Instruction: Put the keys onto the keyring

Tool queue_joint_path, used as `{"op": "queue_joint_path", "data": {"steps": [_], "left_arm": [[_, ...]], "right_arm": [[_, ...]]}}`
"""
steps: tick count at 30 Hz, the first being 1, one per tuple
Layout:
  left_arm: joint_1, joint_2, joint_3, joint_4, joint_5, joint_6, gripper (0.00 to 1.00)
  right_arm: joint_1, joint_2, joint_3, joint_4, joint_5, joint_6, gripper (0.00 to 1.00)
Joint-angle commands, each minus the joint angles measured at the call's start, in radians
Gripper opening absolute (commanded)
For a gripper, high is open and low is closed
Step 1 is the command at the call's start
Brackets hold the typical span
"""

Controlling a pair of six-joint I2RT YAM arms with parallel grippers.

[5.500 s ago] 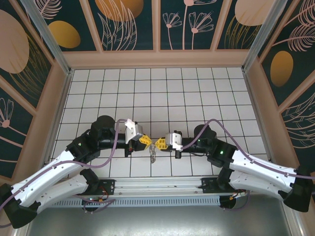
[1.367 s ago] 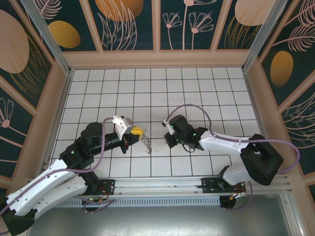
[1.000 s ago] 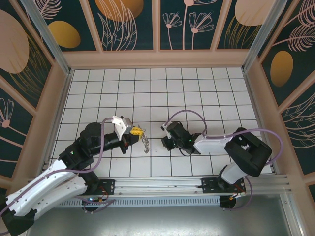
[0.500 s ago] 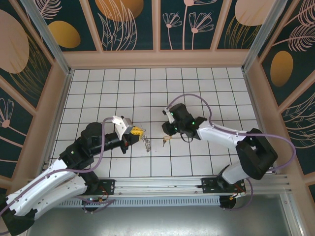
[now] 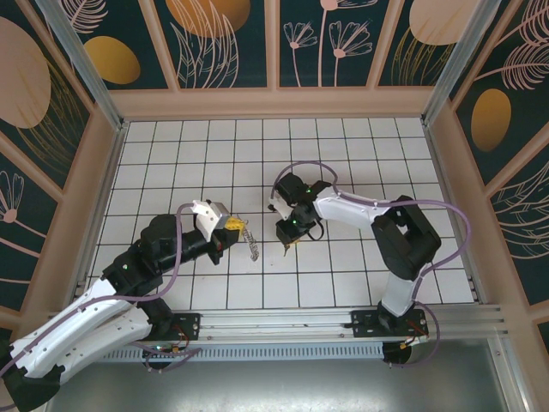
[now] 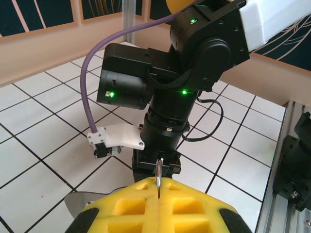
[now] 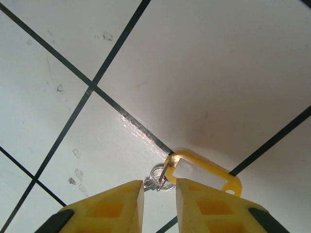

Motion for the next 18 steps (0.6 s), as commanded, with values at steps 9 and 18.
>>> {"op": "queue_joint_path", "data": {"steps": [9, 18], "left_arm": [[0.0, -0.036, 0.015, 0.017, -0.026, -0.011, 0.0], [0.0, -0.04, 0.015, 0.017, -0.028, -0.011, 0.0]], "right_arm": [[0.009, 0.094, 0.073, -0.1, 0.009, -0.052, 0.24], [0.007, 0.097, 0.055, -0.067, 0.011, -0.05, 0.18]]}}
